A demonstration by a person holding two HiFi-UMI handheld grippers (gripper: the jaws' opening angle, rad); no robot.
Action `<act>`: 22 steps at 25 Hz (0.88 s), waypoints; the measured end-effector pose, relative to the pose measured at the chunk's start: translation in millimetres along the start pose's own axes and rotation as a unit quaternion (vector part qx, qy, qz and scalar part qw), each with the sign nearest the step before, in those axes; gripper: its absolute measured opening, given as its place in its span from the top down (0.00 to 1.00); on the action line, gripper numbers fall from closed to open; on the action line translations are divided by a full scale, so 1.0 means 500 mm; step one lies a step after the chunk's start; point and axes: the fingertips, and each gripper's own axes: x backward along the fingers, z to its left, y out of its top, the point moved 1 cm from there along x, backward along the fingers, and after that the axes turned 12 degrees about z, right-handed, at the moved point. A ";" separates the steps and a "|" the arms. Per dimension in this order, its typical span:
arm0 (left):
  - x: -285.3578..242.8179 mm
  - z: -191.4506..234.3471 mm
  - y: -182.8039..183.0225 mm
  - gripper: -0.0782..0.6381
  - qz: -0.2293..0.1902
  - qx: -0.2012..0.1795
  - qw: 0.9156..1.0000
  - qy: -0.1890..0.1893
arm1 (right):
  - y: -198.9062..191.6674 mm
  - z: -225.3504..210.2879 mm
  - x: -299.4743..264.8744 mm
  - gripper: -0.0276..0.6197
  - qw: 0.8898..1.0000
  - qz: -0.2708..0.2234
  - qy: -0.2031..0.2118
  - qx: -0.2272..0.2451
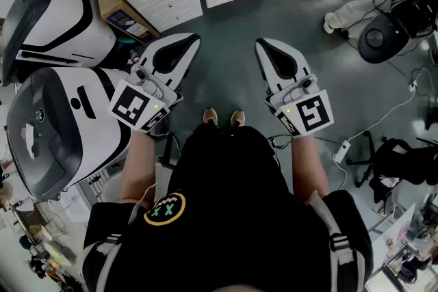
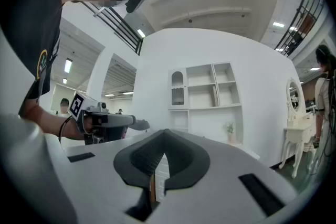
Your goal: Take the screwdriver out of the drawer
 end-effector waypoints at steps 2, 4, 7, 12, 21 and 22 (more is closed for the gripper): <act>-0.005 -0.001 0.004 0.86 -0.002 -0.001 1.000 0.000 | 0.002 -0.005 0.001 0.92 1.000 -0.001 -0.001 0.001; -0.006 -0.002 0.006 0.86 -0.003 -0.003 1.000 0.000 | 0.003 -0.007 0.001 0.92 1.000 -0.001 -0.002 0.003; -0.003 0.000 0.005 0.86 -0.003 -0.003 1.000 0.001 | 0.002 -0.006 0.000 0.92 1.000 -0.002 -0.003 0.005; -0.005 0.004 0.005 0.86 -0.003 -0.004 1.000 0.002 | -0.001 -0.010 -0.004 0.92 1.000 -0.001 -0.002 0.003; -0.009 0.006 0.003 0.86 -0.001 -0.004 1.000 0.003 | -0.002 -0.021 -0.009 0.92 1.000 -0.008 -0.003 -0.013; -0.010 0.006 0.002 0.86 -0.001 -0.004 1.000 0.003 | -0.003 -0.022 -0.008 0.92 1.000 -0.009 -0.003 -0.014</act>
